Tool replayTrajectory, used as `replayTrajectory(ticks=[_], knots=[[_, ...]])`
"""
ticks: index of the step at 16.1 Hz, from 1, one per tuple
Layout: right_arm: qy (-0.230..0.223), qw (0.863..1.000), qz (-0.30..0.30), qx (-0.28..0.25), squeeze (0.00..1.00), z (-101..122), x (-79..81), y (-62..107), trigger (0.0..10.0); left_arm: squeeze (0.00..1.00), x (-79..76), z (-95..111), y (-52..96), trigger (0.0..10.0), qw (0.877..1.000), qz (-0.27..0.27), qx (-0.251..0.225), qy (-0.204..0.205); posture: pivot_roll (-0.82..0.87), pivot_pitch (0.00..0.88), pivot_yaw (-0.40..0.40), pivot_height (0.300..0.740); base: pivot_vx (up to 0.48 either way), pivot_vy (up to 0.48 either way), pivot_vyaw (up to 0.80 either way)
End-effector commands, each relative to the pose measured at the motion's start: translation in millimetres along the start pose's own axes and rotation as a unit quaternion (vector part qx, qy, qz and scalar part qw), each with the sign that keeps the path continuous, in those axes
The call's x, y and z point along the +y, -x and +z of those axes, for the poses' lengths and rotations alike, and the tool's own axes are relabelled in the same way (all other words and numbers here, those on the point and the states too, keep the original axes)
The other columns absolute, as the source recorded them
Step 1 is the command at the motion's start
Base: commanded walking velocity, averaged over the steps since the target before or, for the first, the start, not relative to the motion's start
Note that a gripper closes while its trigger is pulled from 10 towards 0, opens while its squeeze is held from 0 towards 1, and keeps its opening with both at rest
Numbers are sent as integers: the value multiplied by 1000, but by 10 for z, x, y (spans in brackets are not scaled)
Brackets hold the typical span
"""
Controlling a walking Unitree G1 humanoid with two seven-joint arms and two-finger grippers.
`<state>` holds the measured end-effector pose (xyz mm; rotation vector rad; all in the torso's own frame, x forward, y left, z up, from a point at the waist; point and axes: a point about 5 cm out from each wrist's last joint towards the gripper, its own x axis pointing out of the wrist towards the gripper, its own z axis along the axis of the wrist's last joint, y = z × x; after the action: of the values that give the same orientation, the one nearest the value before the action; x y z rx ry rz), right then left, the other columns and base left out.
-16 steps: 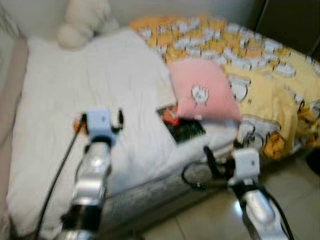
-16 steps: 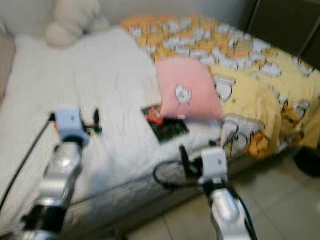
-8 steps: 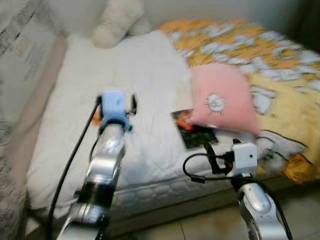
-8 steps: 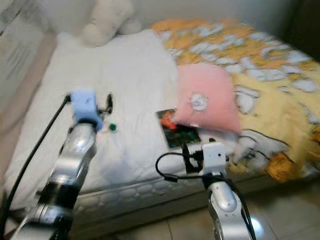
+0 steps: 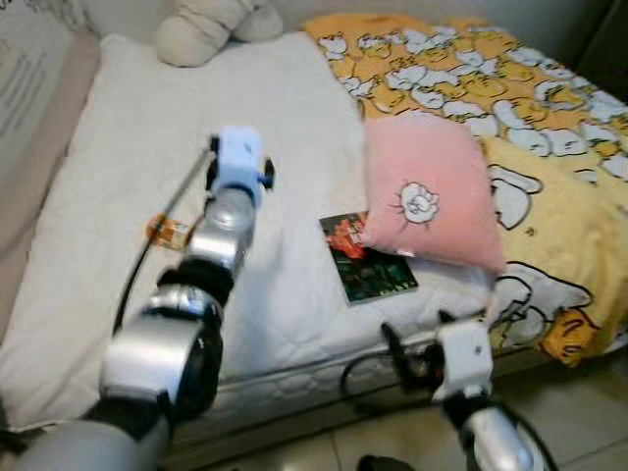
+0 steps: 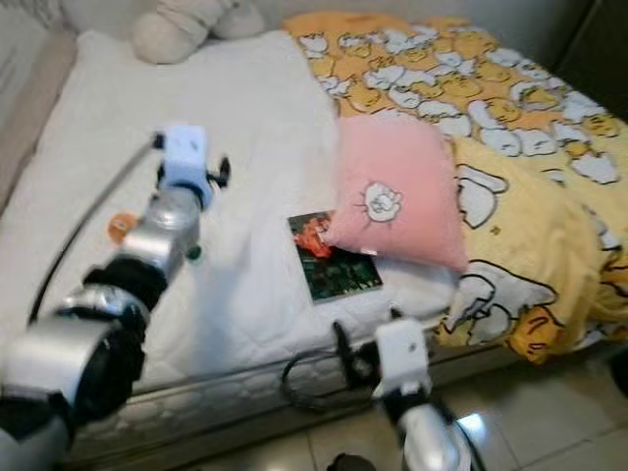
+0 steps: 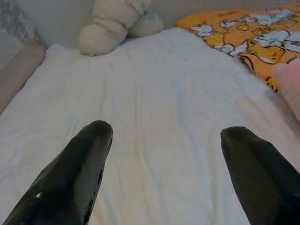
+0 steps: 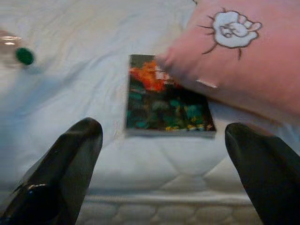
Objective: Clean up the room
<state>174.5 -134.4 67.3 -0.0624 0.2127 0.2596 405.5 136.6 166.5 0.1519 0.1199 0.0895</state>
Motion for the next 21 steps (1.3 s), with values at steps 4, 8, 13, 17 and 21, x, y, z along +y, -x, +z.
replayTrajectory(ticks=[4,8,13,17,21], knots=[[-8,999,7,31,0,8,153,399,10000,0,15,117,-54,10000,999,21,26,42,-175,81,16,740,0,0,0],[-15,999,18,31,0,183,284,707,10000,0,200,73,-70,10000,994,67,52,69,-229,178,17,740,0,0,0],[-27,996,6,84,0,183,385,1030,10000,0,447,-88,-51,10000,988,113,95,33,-274,246,26,740,0,0,0],[-31,993,5,112,0,158,468,1165,10000,0,464,-197,-26,10000,985,116,128,31,-316,269,44,740,0,0,0],[-33,990,-12,138,0,176,474,1322,10000,0,443,-279,-5,10000,977,121,155,86,-361,280,44,740,0,0,0]])
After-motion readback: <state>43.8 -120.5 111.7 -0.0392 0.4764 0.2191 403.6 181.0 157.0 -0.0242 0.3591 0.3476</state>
